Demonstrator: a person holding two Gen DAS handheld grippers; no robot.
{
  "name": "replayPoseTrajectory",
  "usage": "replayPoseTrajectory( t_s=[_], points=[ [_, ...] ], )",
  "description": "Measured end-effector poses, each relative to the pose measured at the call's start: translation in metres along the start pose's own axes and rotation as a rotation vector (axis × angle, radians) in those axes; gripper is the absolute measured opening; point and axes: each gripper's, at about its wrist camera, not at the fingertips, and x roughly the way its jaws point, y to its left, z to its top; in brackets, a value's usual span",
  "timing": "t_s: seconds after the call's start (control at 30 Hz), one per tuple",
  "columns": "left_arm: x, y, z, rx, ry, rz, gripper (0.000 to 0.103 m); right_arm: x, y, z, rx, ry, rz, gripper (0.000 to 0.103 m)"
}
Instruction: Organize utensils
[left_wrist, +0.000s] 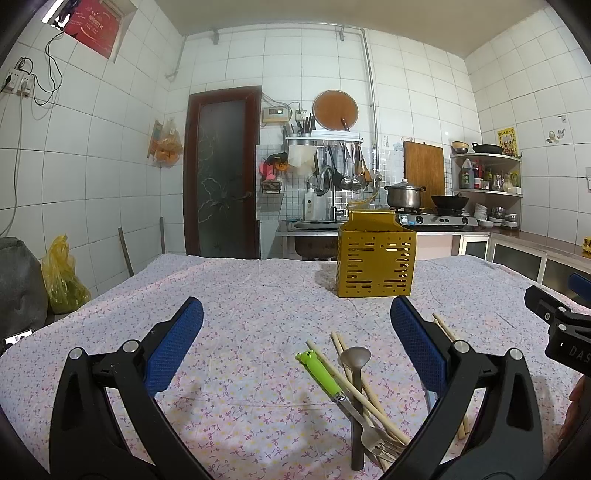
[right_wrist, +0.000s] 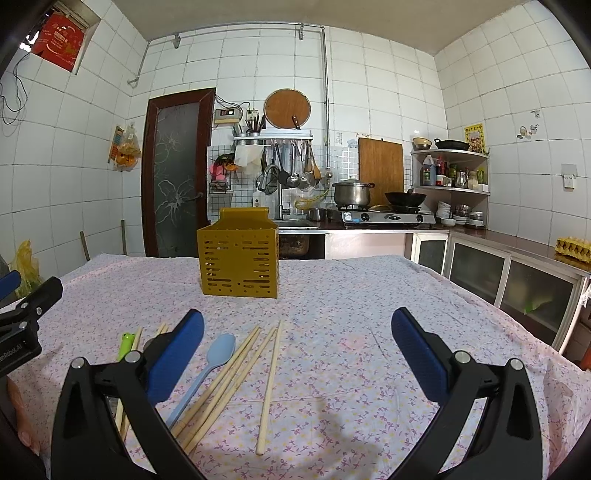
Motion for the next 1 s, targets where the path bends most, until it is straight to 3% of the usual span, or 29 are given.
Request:
replayPoseTrajectory(
  t_s=[1.0],
  points=[
    [0.0022,-0.0004,-0.0022,0.010,0.013,0.003,0.098,0.0007,-0.0029,-0.0019,0.007,0.027,-0.013,0.099]
  ],
)
